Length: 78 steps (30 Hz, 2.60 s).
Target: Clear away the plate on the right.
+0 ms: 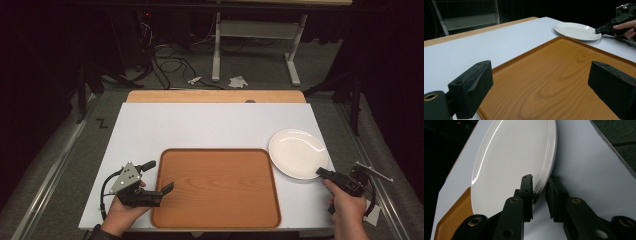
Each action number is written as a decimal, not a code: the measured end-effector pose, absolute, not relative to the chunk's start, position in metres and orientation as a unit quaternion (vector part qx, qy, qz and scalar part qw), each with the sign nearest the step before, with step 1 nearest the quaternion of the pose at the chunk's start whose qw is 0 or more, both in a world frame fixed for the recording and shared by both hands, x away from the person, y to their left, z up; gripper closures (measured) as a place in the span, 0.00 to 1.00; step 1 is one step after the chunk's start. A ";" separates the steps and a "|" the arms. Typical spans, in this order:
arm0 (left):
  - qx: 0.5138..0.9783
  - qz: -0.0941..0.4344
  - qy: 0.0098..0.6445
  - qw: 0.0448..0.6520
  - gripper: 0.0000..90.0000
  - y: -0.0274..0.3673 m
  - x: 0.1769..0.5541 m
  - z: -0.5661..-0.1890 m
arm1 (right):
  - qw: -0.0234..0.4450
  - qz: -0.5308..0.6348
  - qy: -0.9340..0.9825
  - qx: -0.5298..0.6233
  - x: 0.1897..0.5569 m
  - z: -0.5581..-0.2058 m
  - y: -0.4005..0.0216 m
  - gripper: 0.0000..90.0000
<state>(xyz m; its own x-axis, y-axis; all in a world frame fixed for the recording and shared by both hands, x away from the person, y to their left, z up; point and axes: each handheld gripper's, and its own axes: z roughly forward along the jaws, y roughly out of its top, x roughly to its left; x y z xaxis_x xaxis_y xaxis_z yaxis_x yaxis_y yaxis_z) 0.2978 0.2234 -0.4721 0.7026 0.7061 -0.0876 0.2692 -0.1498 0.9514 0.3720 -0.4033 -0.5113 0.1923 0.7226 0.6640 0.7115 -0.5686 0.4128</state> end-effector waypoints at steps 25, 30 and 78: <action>0.738 0.197 0.328 0.557 0.08 0.222 0.298 -0.473 | -0.018 0.452 0.432 0.780 0.369 -0.515 -0.409 0.91; 0.740 0.198 0.328 0.553 0.09 0.221 0.298 -0.473 | -0.011 0.448 0.452 0.771 0.370 -0.513 -0.406 0.81; 0.741 0.207 0.326 0.549 0.09 0.221 0.298 -0.473 | -0.002 0.538 0.385 0.750 0.358 -0.493 -0.431 1.00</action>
<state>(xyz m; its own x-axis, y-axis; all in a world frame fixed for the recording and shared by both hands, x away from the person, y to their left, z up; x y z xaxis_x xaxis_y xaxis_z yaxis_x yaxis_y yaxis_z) 0.2976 0.2211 -0.4728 0.7017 0.7106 -0.0514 0.2569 -0.1850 0.9486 0.3577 -0.4313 -0.4927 0.1244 0.5757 0.8081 0.5799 -0.7031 0.4116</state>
